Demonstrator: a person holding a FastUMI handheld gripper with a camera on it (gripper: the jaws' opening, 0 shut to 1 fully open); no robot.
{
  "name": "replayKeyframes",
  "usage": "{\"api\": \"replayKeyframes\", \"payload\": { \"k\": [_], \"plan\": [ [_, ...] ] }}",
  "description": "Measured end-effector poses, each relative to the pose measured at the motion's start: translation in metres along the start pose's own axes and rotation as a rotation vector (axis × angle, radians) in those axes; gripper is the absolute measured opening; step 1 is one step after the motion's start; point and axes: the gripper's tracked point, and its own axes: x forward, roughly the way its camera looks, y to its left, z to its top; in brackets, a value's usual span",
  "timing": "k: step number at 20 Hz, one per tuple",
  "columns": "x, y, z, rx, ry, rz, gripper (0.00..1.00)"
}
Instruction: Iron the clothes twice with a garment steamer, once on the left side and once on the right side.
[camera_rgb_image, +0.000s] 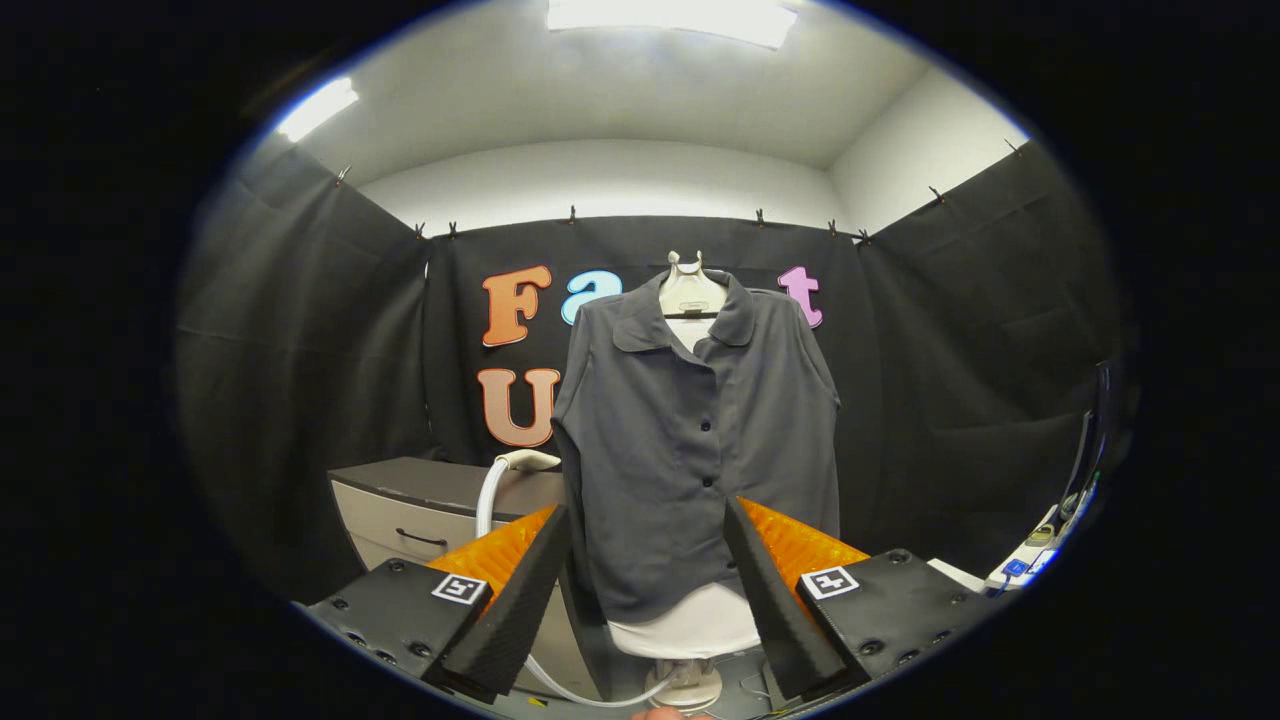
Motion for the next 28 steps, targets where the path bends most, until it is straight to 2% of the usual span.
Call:
{"api": "replayKeyframes", "payload": {
  "k": [18, 23, 28],
  "plan": [
    [0.019, 0.001, 0.002, -0.004, -0.021, -0.004, 0.98],
    [0.038, 0.0, 0.005, -0.003, -0.013, 0.062, 0.98],
    [0.072, 0.014, 0.012, 0.007, -0.002, 0.181, 0.98]
  ]
}}
